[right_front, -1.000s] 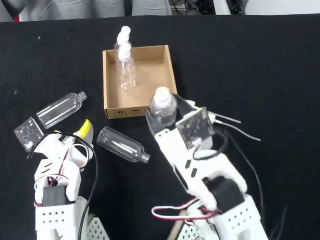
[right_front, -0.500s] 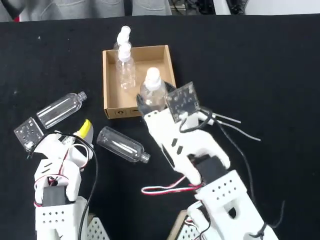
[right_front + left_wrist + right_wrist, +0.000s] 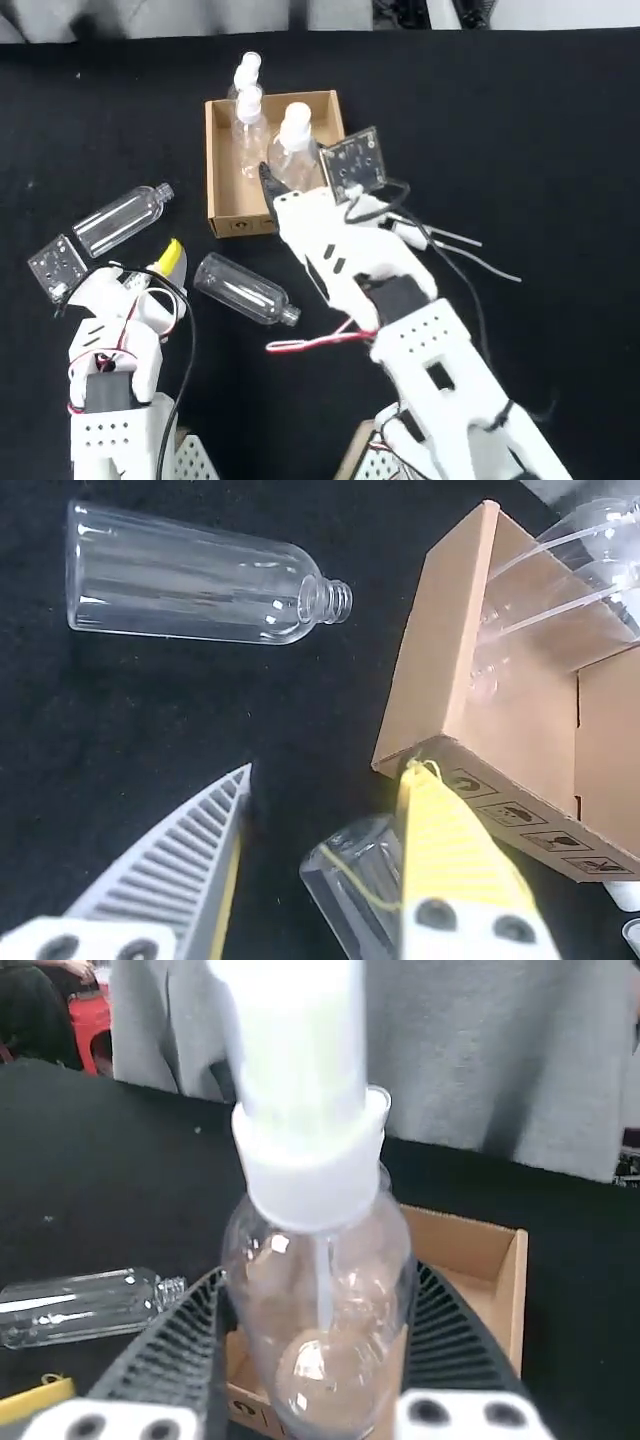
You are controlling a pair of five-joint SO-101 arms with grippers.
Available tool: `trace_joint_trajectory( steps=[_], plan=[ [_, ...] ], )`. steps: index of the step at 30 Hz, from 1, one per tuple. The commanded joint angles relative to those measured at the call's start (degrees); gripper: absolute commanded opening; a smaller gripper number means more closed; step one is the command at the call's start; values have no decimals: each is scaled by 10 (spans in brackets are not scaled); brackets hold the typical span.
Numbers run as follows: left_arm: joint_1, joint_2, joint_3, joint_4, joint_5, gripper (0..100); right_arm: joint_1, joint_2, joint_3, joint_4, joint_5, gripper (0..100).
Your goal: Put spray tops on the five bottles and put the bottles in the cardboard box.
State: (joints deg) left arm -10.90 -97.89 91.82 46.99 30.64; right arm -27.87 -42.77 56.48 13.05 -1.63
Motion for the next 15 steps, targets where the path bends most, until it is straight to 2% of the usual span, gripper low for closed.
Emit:
trace_joint_trajectory(
  steps=[1, 15],
  plan=[
    [-7, -5, -3, -12, -3, 212, -15, 30, -51, -50, -6, 124],
    [-7, -5, -3, -12, -4, 212, -15, 109, -51, -133, -6, 122]
  ],
)
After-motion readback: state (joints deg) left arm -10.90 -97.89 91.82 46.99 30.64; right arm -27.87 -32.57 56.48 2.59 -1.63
